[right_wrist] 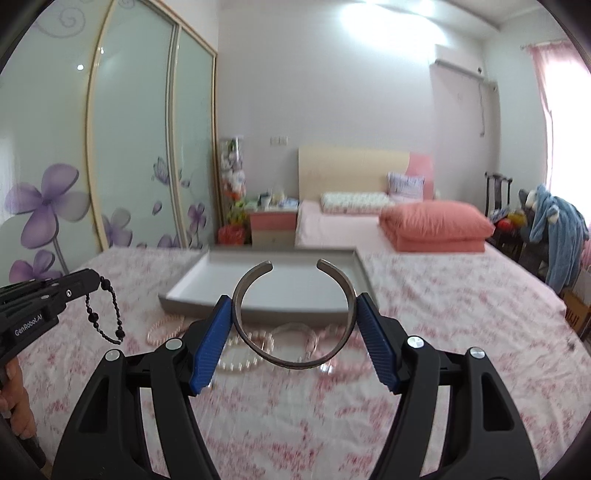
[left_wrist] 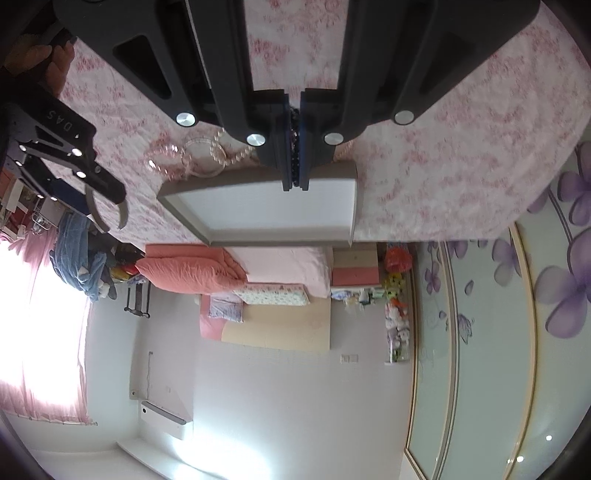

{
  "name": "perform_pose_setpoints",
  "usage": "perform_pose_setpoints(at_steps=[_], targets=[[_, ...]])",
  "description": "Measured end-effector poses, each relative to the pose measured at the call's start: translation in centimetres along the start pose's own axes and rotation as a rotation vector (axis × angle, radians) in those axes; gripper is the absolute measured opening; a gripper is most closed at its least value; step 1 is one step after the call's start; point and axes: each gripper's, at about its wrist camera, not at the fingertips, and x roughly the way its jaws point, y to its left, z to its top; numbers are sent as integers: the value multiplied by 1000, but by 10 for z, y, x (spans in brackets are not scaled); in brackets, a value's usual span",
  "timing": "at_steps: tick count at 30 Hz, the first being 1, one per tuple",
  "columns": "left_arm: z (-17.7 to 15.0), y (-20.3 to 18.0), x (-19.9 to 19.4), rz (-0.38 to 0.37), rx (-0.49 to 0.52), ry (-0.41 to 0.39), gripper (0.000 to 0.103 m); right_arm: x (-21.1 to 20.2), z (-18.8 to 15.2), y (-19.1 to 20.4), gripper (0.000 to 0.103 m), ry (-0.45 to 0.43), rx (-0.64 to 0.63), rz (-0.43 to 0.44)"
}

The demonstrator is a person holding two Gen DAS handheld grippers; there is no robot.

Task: Organize jewelry
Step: 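Carry the bangle and black bracelet into the gray tray and open both tools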

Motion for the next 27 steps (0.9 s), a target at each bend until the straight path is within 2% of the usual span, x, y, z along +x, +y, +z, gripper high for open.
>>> perform_pose_setpoints(at_steps=[10, 14, 21, 27], targets=[[38, -8, 26, 59, 10, -65, 5, 23, 31, -12, 68, -116, 28, -72], [50, -9, 44, 78, 4, -74, 5, 38, 37, -18, 68, -136, 33, -93], [63, -15, 84, 78, 19, -57, 5, 73, 45, -25, 68, -109, 43, -92], [64, -16, 139, 61, 13, 16, 5, 121, 43, -33, 68, -6, 57, -83]])
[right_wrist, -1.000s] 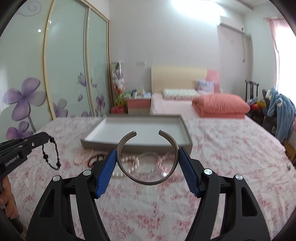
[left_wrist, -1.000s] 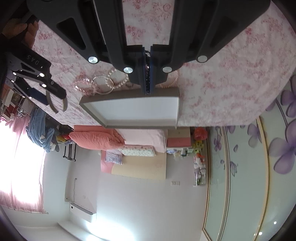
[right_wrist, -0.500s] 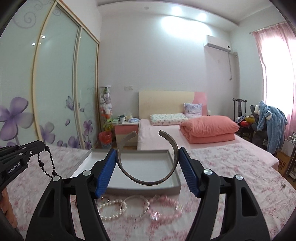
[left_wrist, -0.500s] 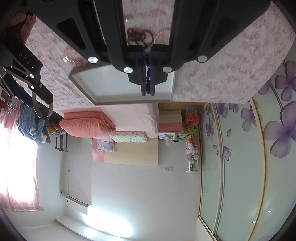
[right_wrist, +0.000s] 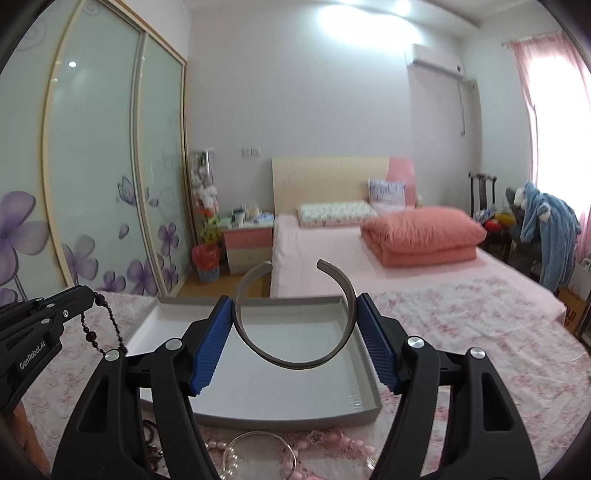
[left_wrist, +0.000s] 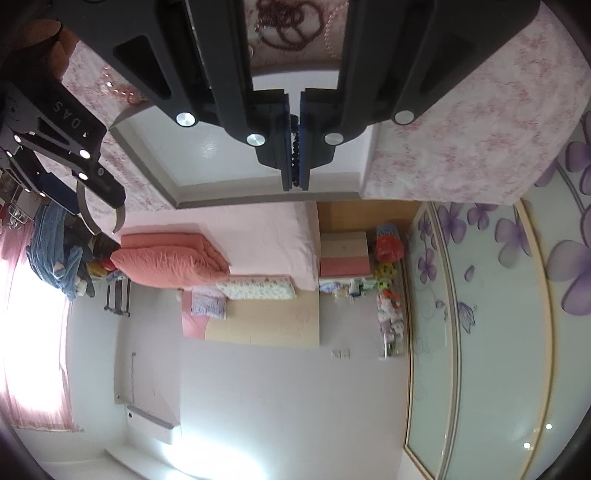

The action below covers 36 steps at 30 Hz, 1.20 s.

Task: Organize jewelry
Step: 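Carry the bangle and black bracelet into the gray tray and open both tools, then move the left tool to the pink pearl necklace while the right tool reaches the pink bead bracelet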

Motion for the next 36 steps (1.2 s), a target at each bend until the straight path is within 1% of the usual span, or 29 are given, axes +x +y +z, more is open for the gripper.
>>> perform_pose_setpoints(at_steps=[4, 6, 9, 12, 16, 17, 18, 19, 21, 26, 29, 36], targets=[[-4, -3, 38, -7, 9, 64, 5, 38, -8, -2, 68, 113, 13, 16], [-7, -2, 52, -14, 11, 90, 5, 52, -12, 1, 68, 170, 11, 28], [-12, 2, 77, -32, -13, 154, 5, 73, -17, 7, 68, 266, 10, 48], [-17, 7, 91, -48, -31, 191, 5, 93, -24, 13, 68, 358, 12, 58], [-19, 11, 104, -59, -51, 223, 5, 105, -29, 14, 69, 426, 22, 77], [-19, 14, 105, -58, -60, 226, 6, 105, -28, 13, 71, 429, 27, 84], [-19, 17, 104, -59, -69, 225, 7, 103, -27, 13, 76, 425, 30, 90], [-18, 20, 103, -59, -75, 223, 9, 98, -24, 12, 76, 408, 32, 93], [-16, 25, 98, -50, -88, 213, 12, 89, -20, 9, 76, 383, 32, 93], [-11, 43, 81, -12, -126, 189, 13, 75, -7, -5, 76, 341, 54, 77], [-9, 51, 66, 13, -133, 174, 18, 64, -2, -12, 76, 322, 62, 67], [-20, 67, 27, 38, -131, 162, 23, 32, 2, -29, 75, 285, 62, 48]])
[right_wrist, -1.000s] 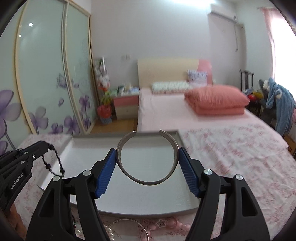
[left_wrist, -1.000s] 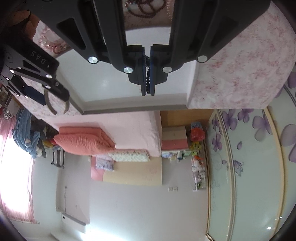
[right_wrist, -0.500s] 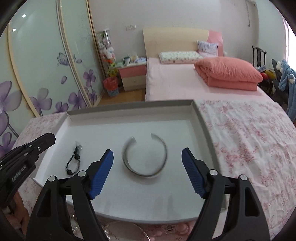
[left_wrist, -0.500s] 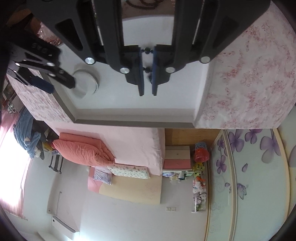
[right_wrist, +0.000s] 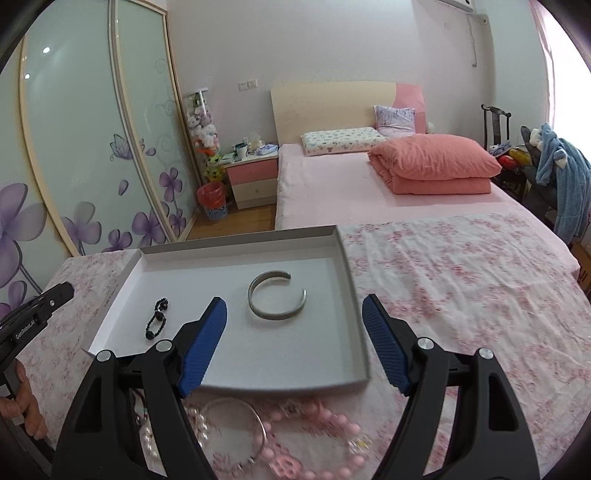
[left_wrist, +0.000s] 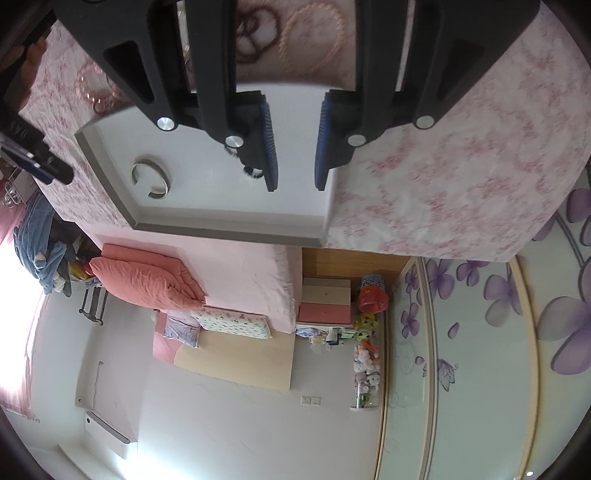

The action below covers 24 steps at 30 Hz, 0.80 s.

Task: Organize jewelry
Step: 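Move the left tool to the pink pearl necklace while the right tool reaches the pink bead bracelet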

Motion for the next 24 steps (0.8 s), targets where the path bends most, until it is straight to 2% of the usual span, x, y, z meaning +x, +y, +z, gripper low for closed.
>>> perform_pose_setpoints(at_steps=[4, 8, 15, 24], targets=[[-10, 17, -17, 12, 1, 5, 25, -17, -7, -10, 74, -6, 6, -20], [-24, 34, -30, 40, -1, 16, 32, -23, -17, -24, 68, 19, -3, -54], [-49, 65, -41, 69, -20, 65, 38, -9, -47, -48, 54, 137, 17, -86], [-72, 67, -42, 57, -8, 114, 46, 5, -79, -38, 54, 235, -73, -96]])
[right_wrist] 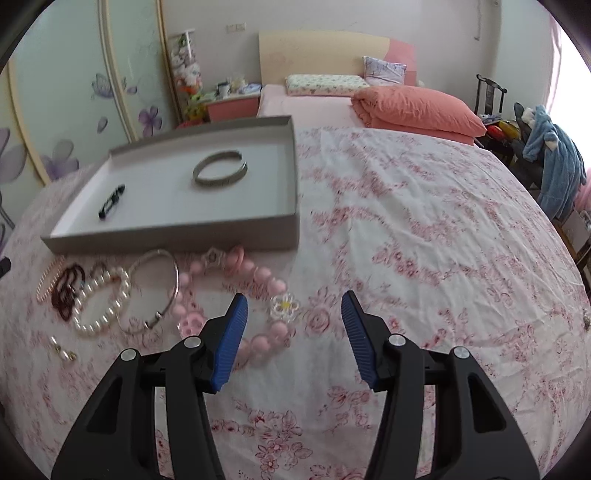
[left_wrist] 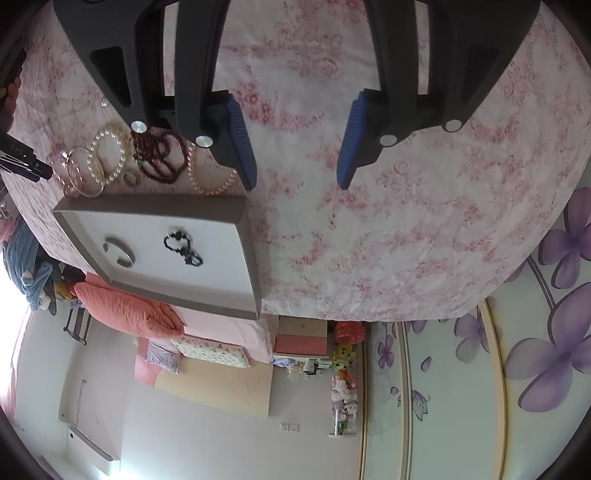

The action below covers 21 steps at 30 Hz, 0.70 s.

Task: Organize jewelry
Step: 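Move the left tool to the pink pearl necklace while the right tool reaches the pink bead bracelet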

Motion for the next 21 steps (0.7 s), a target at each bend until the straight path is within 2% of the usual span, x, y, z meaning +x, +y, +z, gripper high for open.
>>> perform_pose_setpoints(at_steps=[4, 7, 13, 14, 15, 21], targets=[[-5, -8, 0, -15, 26, 8, 47, 5, -3, 6, 53, 13, -27, -22], [-7, -14, 1, -25, 40, 15, 47, 9, -2, 9, 43, 24, -34, -22], [-10, -20, 6, -42, 47, 35, 47, 14, 1, 5, 42, 26, 15, -31], [-10, -21, 7, -44, 50, 37, 47, 14, 1, 6, 34, 23, 11, -35], [-10, -23, 8, -45, 53, 40, 47, 13, 1, 8, 20, 20, 1, -40], [-13, -35, 17, -42, 88, 66, 47, 9, -2, 0, 20, 24, 28, -107]])
